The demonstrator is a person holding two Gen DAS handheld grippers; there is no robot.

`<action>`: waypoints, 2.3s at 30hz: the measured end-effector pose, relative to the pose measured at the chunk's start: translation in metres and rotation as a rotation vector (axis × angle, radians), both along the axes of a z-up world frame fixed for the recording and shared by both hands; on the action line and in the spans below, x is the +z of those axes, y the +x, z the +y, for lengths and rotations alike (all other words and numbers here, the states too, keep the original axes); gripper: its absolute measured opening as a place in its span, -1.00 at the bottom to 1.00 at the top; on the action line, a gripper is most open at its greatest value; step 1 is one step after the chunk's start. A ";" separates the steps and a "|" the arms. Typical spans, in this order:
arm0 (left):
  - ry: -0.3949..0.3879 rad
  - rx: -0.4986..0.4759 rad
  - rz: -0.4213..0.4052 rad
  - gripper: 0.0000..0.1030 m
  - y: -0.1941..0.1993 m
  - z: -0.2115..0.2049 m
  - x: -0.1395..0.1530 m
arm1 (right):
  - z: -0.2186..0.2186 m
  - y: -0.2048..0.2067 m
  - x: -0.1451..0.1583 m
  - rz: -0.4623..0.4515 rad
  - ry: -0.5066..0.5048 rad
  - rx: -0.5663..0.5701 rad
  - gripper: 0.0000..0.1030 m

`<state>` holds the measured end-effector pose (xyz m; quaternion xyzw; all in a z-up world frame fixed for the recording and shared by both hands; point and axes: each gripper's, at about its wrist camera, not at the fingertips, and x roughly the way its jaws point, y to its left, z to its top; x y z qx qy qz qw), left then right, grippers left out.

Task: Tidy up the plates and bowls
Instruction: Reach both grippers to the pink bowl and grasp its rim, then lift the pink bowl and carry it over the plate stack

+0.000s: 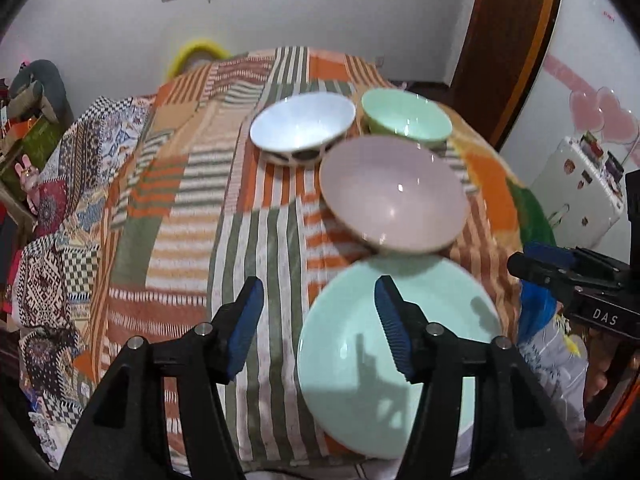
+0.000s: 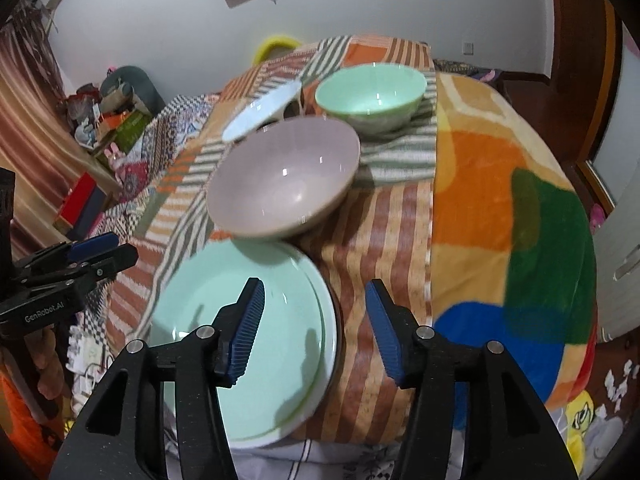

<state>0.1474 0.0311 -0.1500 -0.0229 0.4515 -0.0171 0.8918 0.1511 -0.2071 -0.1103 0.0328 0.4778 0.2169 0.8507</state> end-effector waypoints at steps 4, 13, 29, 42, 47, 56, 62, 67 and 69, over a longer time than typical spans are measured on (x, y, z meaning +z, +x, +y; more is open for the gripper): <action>-0.012 0.010 -0.017 0.16 0.017 0.004 0.003 | 0.003 0.014 0.007 -0.028 0.010 -0.008 0.02; -0.062 0.025 0.021 0.16 0.066 0.013 -0.017 | 0.008 0.054 0.007 -0.053 0.016 -0.044 0.15; -0.155 0.042 0.113 0.15 0.131 0.016 -0.071 | 0.017 0.089 -0.032 0.008 0.023 -0.052 0.15; -0.173 0.000 0.108 -0.76 0.142 0.004 -0.079 | 0.021 0.100 -0.048 0.074 0.040 -0.011 -0.64; -0.153 -0.007 0.104 -0.76 0.139 0.000 -0.075 | 0.021 0.100 -0.046 0.074 0.027 -0.017 -0.64; -0.150 -0.025 0.087 -0.76 0.121 -0.003 -0.059 | 0.020 0.092 -0.034 0.053 0.014 -0.020 -0.64; -0.156 -0.025 0.048 -0.76 0.103 -0.003 -0.038 | 0.019 0.083 -0.019 0.029 0.024 -0.017 -0.64; -0.159 -0.024 0.015 -0.76 0.086 0.001 -0.019 | 0.022 0.072 -0.004 -0.011 0.030 -0.016 -0.64; -0.160 -0.021 0.000 -0.76 0.079 0.003 -0.011 | 0.023 0.066 0.002 -0.026 0.034 -0.012 -0.64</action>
